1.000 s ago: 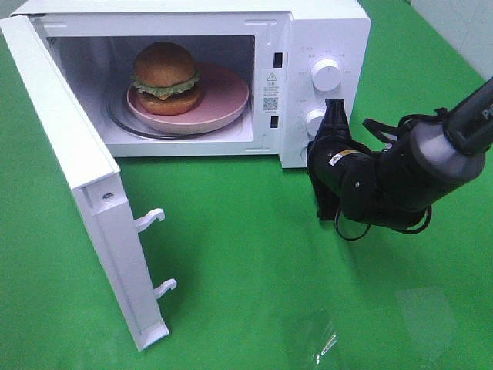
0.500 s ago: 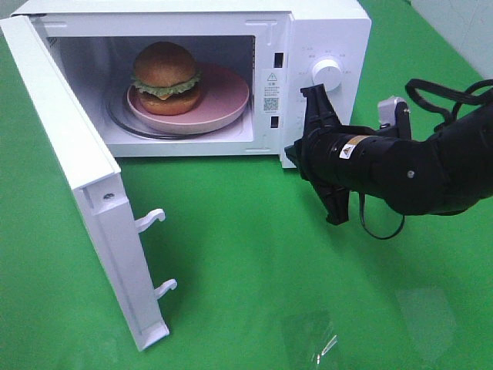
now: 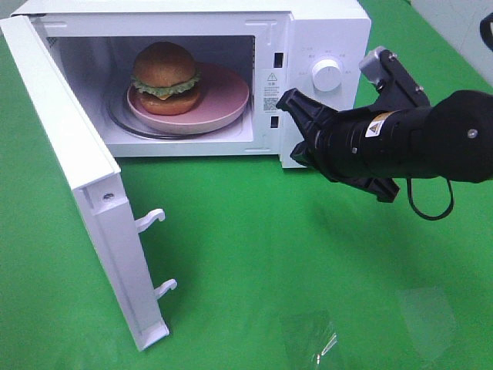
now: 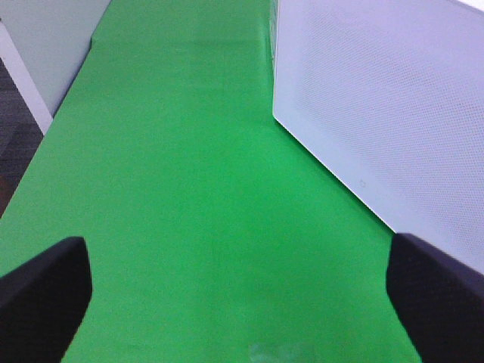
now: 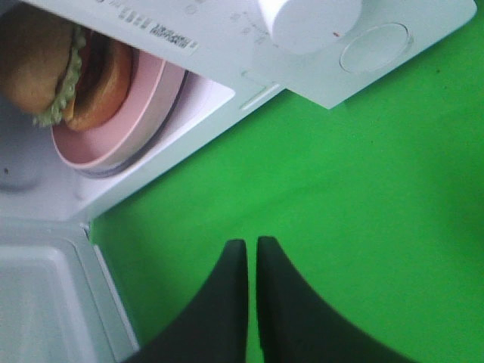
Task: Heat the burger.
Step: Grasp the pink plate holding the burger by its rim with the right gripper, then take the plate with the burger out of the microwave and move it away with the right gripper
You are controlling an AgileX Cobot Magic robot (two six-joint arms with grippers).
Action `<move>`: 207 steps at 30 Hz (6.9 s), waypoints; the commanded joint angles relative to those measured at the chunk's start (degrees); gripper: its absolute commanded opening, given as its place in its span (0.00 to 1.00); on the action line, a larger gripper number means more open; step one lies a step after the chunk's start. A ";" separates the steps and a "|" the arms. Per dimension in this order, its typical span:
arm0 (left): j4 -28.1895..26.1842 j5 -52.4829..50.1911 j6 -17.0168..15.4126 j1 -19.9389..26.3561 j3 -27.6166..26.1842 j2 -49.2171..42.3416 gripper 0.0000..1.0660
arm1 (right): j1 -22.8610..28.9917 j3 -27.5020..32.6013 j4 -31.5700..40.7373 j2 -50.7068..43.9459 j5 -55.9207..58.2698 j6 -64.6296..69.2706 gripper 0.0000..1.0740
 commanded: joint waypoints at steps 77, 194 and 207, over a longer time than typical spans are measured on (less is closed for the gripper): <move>-0.17 -0.34 0.11 0.06 0.11 -1.03 0.92 | 3.38 -27.79 -37.24 6.47 35.24 -92.19 0.90; 0.40 -0.34 0.11 0.06 0.11 -1.03 0.92 | 4.30 -60.56 -22.98 39.36 41.31 -100.50 0.00; 0.40 -0.34 0.11 0.06 0.11 -1.03 0.92 | 4.30 -49.05 -25.44 31.97 31.23 -104.68 0.00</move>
